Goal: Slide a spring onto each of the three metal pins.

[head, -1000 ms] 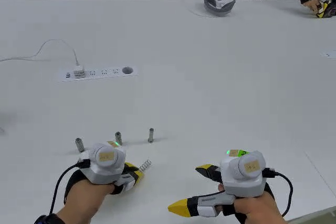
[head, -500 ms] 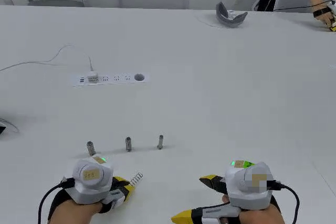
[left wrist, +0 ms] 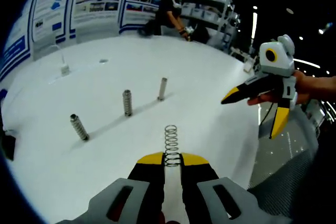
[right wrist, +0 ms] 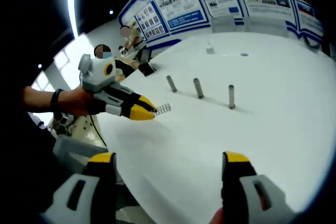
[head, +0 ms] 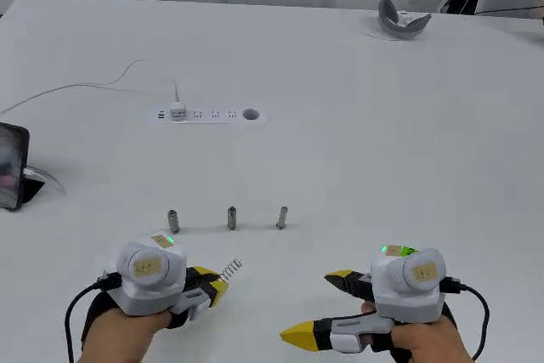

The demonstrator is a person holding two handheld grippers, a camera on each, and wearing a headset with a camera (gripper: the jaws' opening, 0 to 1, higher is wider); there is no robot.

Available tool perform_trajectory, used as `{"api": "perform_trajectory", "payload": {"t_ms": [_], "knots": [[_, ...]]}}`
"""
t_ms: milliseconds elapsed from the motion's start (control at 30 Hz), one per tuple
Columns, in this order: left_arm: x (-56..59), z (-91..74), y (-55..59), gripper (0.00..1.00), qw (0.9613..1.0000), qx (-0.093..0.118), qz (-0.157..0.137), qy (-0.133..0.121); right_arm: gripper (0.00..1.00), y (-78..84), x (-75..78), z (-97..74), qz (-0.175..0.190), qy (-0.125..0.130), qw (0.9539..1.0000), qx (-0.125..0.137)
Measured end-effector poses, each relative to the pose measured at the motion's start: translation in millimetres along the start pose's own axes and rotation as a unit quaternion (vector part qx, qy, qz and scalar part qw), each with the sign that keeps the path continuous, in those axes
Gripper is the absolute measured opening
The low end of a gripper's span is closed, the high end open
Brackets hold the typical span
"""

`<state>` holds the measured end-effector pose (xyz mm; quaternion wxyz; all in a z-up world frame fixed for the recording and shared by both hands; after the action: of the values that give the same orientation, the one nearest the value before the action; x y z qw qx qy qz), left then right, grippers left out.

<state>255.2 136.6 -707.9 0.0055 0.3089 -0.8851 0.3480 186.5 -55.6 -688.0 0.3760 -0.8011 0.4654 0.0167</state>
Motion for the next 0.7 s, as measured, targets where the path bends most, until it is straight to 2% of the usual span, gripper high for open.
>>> {"api": "perform_trajectory", "payload": {"t_ms": [400, 700], "knots": [[4.5, -23.8, 0.7, 0.11, 0.9998, 0.011, 0.019, -0.004, 0.78, -21.8, -5.9, 7.7, -0.005, -0.034, 0.9993, 0.014], [15.6, -32.5, -7.3, 0.11, 0.9991, 0.024, 0.036, 0.002, 0.7, -43.2, -11.4, 10.5, 0.006, -0.065, 0.9971, 0.039]]}}
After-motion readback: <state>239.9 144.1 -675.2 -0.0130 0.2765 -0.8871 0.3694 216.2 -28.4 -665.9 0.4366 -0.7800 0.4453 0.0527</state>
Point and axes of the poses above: the centre of the closed fingertips' face, and the gripper's own axes: z roughly forward along the fingers, x roughly to its right, y roughly out of its underside, the point moved 7 cm from there along -z, roughly backward along the fingers, and after that the axes turned 12 degrees about -x, right-handed, at the moved point
